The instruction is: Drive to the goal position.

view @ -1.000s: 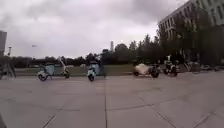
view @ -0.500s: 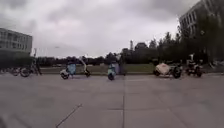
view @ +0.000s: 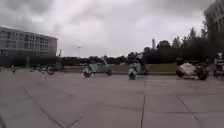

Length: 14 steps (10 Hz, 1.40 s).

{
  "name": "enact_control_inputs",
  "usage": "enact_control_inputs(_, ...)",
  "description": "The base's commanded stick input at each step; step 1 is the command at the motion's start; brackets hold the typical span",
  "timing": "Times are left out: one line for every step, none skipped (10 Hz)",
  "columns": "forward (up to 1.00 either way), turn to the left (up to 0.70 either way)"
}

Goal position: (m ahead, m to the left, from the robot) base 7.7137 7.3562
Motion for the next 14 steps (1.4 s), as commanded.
enact_control_inputs(0.00,1.00)
enact_control_inputs(0.00,1.00)
enact_control_inputs(0.00,1.00)
enact_control_inputs(0.00,1.00)
enact_control_inputs(0.00,1.00)
enact_control_inputs(0.00,1.00)
enact_control_inputs(0.06,0.03)
enact_control_inputs(0.07,0.03)
enact_control_inputs(0.09,0.04)
enact_control_inputs(0.27,0.14)
enact_control_inputs(0.63,0.26)
enact_control_inputs(0.77,0.31)
enact_control_inputs(0.89,0.36)
enact_control_inputs(0.94,0.31)
